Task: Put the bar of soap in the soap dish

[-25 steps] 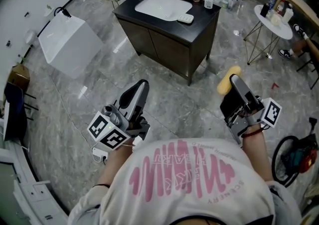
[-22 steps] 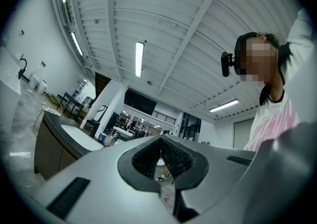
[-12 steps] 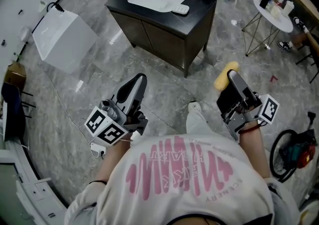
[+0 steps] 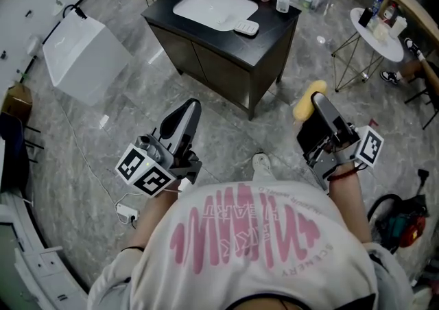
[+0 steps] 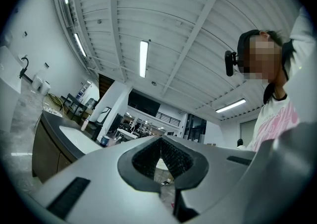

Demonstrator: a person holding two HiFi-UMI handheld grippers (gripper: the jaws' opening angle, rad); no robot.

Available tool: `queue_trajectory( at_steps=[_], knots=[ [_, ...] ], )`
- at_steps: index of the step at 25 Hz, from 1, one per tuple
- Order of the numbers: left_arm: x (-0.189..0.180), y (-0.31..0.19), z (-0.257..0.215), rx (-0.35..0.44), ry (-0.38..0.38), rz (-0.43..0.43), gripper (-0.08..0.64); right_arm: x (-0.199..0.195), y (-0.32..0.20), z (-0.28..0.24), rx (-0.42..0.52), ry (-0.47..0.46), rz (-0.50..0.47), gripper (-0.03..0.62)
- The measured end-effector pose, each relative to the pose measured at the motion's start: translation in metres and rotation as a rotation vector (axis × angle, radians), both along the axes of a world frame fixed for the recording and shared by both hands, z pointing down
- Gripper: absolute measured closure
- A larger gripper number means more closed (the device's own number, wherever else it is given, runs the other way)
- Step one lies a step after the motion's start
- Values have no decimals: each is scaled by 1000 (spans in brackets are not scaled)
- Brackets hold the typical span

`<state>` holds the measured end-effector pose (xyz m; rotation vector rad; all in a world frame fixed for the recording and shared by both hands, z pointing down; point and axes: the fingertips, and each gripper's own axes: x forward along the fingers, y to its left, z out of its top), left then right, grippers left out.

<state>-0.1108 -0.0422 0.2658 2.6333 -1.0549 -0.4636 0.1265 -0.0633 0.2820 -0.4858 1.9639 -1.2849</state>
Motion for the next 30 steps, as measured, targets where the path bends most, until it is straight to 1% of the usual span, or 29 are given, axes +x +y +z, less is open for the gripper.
queue_trajectory(
  at_steps=[2, 7, 12, 17, 25, 30],
  knots=[
    [4, -15, -3, 1, -12, -5, 551, 2, -18, -2, 0, 8, -2, 399],
    [8, -19, 1, 14, -21, -34, 552, 7, -30, -2, 17, 1, -31, 399],
    [10, -49, 2, 6, -7, -63, 551, 9, -72, 0, 13, -6, -65, 399],
    [8, -81, 6, -4, -25, -112, 551, 4, -114, 6, 2, 2, -108, 399],
    [7, -120, 17, -34, -2, -166, 551, 0, -168, 18, -27, 1, -167, 399],
    [7, -144, 20, -37, 8, -194, 551, 0, -195, 23, -38, 6, -192, 399]
  ],
)
